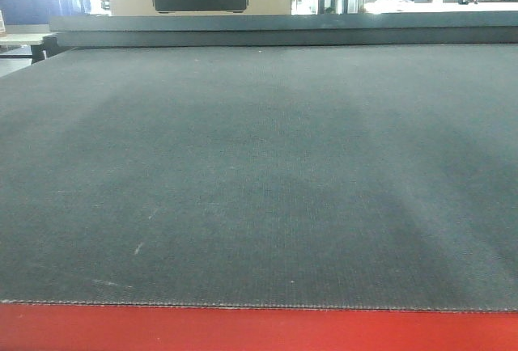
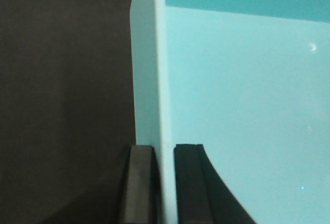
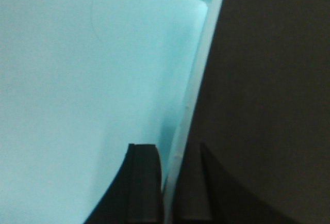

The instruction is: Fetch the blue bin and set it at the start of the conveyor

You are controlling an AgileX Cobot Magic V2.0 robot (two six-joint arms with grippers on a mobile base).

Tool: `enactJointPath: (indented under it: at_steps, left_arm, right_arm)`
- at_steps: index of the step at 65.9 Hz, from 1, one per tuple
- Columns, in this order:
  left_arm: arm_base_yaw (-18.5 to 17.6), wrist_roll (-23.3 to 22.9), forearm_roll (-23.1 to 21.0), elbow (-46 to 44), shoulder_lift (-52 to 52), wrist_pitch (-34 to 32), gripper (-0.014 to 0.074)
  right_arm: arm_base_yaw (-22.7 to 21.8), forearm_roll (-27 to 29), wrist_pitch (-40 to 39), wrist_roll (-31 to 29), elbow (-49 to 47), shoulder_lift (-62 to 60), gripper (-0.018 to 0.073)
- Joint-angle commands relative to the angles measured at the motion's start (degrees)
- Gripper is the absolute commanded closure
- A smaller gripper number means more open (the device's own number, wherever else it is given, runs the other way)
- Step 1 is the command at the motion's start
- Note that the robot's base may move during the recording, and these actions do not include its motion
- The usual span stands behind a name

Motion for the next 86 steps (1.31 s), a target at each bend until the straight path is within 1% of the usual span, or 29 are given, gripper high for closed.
enactJointPath:
  at_steps: [1, 14, 18, 28, 38, 42, 46, 47, 50, 52, 53, 54, 55, 56, 57, 58, 59, 60, 61, 63, 64, 65, 71, 78, 83, 86]
  left_arm:
    - [0.0, -0.6, -0.6, 3.0, -0.1, -1.1, 0.0708]
    - [0.0, -0.6, -1.2, 14.3, 1.8, -11.0, 0.0708]
    - [0.0, -0.6, -1.2, 16.9, 3.1, -12.5, 0.0708]
    - [0.0, -0.2, -1.1, 19.4, 6.8, -13.8, 0.0708]
    - [0.0, -0.1, -0.9, 19.4, 10.3, -13.8, 0.0705]
    - [0.0, -0.1, -0.9, 19.4, 10.9, -13.5, 0.0678]
    - [0.0, -0.1, -0.8, 19.4, 10.9, -12.9, 0.0613]
    - [0.0, 0.0, -0.8, 19.4, 10.9, -12.6, 0.058]
    - [0.0, 0.0, -0.4, 19.4, 10.9, -12.2, 0.0511]
    - [0.0, 0.1, -0.1, 19.4, 10.9, -11.8, 0.0428]
    - [0.0, 0.1, -0.1, 19.4, 10.9, -11.7, 0.0411]
    - [0.0, 0.1, -0.1, 19.4, 10.9, -11.6, 0.0373]
    - [0.0, 0.1, -0.1, 19.4, 10.9, -11.4, 0.0334]
    - [0.0, 0.1, -0.1, 19.4, 10.9, -11.3, 0.0271]
    - [0.0, 0.1, -0.1, 19.4, 10.9, -11.2, 0.0227]
    - [0.0, 0.1, -0.1, 19.4, 10.9, -11.2, 0.0205]
    - [0.0, 0.1, -0.1, 19.4, 10.9, -11.0, 0.0162]
    - [0.0, 0.1, -0.1, 19.4, 10.9, -10.9, 0.0118]
    - [0.0, 0.1, -0.1, 19.4, 10.9, -10.7, 0.0052]
    - [0.0, 0.1, -0.1, 19.4, 10.8, -10.3, -0.0031]
    - [0.0, 0.1, -0.1, 19.4, 10.7, -10.2, -0.0029]
    - [0.0, 0.1, -0.1, 19.4, 10.6, -9.9, -0.0022]
    - [0.0, 0.1, -0.1, 19.3, 9.1, -8.9, 0.0049]
    - [0.0, 0.1, 0.1, 19.3, 5.9, -8.3, 0.0109]
    - [0.0, 0.1, 0.6, 19.3, 2.8, -7.5, 0.016]
    - [0.0, 0.1, 2.0, 19.3, 0.9, -7.0, 0.0202]
  right_arm:
    - [-0.5, -3.8, -0.3, -1.6, 1.7, 0.9, 0.0711]
    - [-0.5, -3.8, -5.1, -1.6, 10.7, 4.9, 0.0711]
    - [-0.5, -3.8, -7.5, -1.6, 13.4, 6.1, 0.0711]
    - [-0.5, -3.8, -12.4, -1.6, 17.7, 9.6, 0.0711]
    - [-0.5, -3.8, -13.6, -1.6, 18.1, 12.8, 0.071]
    - [-0.5, -3.8, -13.6, -1.6, 18.1, 13.5, 0.071]
    - [-0.5, -3.8, -13.4, -1.6, 18.1, 13.8, 0.0684]
    - [-0.5, -3.8, -13.3, -1.6, 18.1, 13.8, 0.067]
    - [-0.5, -3.8, -13.2, -1.6, 18.1, 13.8, 0.0593]
    - [-0.5, -3.8, -13.1, -1.6, 18.1, 13.8, 0.0549]
    - [-0.5, -3.8, -13.0, -1.6, 18.1, 13.8, 0.0515]
    - [-0.5, -3.8, -12.9, -1.6, 18.1, 13.8, 0.0459]
    - [-0.5, -3.8, -12.8, -1.6, 18.1, 13.8, 0.0439]
    - [-0.5, -3.8, -12.6, -1.6, 18.1, 13.8, 0.0398]
    - [-0.5, -3.8, -12.5, -1.6, 18.0, 13.8, 0.0354]
    - [-0.5, -3.8, -12.2, -1.6, 17.9, 13.8, 0.0309]
    - [-0.5, -3.8, -12.1, -1.6, 17.9, 13.8, 0.0239]
    - [-0.5, -3.8, -11.9, -1.6, 17.9, 13.8, 0.0191]
    - [-0.5, -3.8, -12.0, -1.6, 17.9, 13.8, 0.0167]
    - [-0.5, -3.8, -11.9, -1.6, 17.9, 13.7, 0.0074]
    - [-0.5, -3.8, -11.9, -1.6, 17.9, 13.5, 0.001]
    - [-0.5, -3.8, -11.7, -1.6, 17.9, 13.4, -0.0025]
    - [-0.5, -4.1, -11.7, -1.6, 17.9, 12.0, -0.0005]
    - [-0.7, -4.1, -11.9, -1.6, 17.9, 9.7, 0.0012]
    - [-1.6, -4.1, -11.6, -1.6, 17.9, 7.1, 0.0054]
    - [-2.5, -4.1, -11.3, -1.6, 17.9, 5.3, 0.0106]
